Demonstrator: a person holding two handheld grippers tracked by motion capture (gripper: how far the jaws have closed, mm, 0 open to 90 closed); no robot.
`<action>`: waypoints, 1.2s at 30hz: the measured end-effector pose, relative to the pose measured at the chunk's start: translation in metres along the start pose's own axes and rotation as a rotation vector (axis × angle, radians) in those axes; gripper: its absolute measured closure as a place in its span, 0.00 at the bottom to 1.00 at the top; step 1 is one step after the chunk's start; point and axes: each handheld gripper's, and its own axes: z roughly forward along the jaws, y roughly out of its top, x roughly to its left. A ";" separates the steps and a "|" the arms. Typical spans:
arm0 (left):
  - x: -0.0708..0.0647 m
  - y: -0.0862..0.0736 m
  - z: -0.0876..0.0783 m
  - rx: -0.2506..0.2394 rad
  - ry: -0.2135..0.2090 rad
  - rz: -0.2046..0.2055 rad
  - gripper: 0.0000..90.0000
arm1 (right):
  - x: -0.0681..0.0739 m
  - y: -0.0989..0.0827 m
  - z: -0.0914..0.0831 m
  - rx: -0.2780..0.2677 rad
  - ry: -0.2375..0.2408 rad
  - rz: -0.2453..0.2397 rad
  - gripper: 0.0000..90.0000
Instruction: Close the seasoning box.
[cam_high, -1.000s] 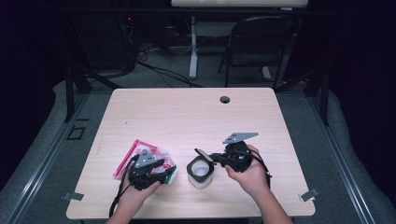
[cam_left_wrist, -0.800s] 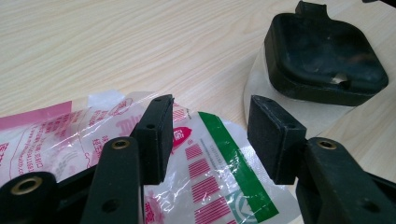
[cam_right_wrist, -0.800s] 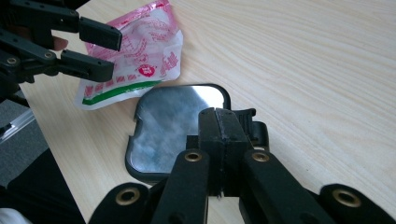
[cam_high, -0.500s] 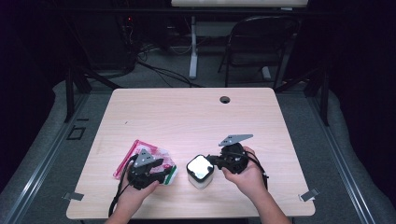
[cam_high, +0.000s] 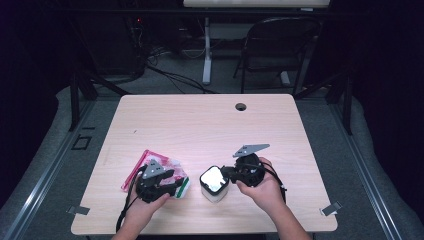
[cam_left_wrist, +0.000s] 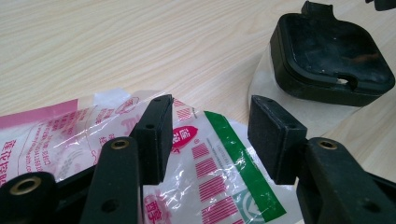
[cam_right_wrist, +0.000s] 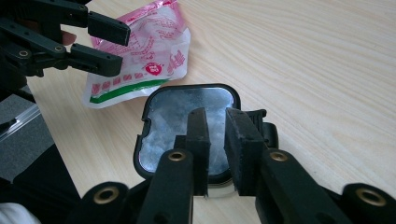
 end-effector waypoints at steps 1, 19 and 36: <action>0.000 0.000 0.000 -0.003 0.004 -0.001 0.56 | 0.000 0.000 0.000 -0.001 0.001 0.000 0.86; 0.006 0.001 -0.003 0.008 0.002 -0.015 0.54 | -0.005 0.003 -0.009 -0.027 -0.004 0.015 0.62; 0.028 0.002 -0.014 -0.009 0.036 -0.069 0.52 | -0.021 0.003 -0.023 -0.071 -0.043 0.050 0.50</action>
